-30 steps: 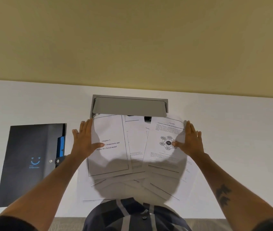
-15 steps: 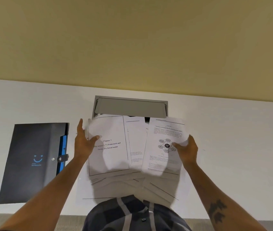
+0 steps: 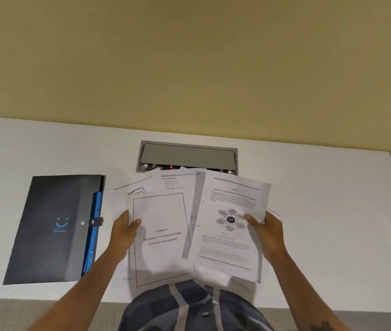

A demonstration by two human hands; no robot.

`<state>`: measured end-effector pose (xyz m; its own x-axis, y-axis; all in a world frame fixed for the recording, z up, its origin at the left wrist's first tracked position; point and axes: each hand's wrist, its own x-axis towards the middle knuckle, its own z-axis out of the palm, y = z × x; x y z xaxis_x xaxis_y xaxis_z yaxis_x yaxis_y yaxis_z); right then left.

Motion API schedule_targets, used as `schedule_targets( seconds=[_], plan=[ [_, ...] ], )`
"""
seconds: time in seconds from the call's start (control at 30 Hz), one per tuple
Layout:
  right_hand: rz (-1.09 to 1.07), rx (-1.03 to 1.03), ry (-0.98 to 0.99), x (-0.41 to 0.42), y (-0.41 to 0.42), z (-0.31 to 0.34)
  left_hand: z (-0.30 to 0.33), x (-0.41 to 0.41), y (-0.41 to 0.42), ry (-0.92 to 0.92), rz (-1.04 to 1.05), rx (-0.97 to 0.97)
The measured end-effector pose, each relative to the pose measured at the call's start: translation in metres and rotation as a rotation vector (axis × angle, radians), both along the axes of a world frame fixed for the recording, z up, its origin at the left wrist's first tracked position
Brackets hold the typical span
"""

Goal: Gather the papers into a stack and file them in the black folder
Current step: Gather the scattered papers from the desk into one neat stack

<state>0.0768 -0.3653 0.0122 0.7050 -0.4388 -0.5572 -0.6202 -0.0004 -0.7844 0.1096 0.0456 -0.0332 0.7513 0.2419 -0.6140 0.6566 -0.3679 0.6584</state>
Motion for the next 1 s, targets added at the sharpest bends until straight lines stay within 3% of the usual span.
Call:
schedule_targets(
  seconds=[0.17, 0.4, 0.63, 1.0],
  plan=[
    [0.092, 0.073, -0.004, -0.005, 0.034, -0.002, -0.004, -0.02, -0.006, 0.055, 0.024, -0.008],
    [0.393, 0.026, 0.014, -0.014, 0.116, -0.014, -0.003, -0.042, -0.013, 0.097, 0.055, -0.085],
    [0.428, -0.023, 0.07, -0.024, 0.169, -0.024, -0.003, -0.057, -0.012, 0.087, 0.058, -0.101],
    [0.58, -0.098, 0.027, -0.024, 0.18, -0.021, -0.007, -0.067, -0.014, 0.054, 0.025, -0.009]
  ],
)
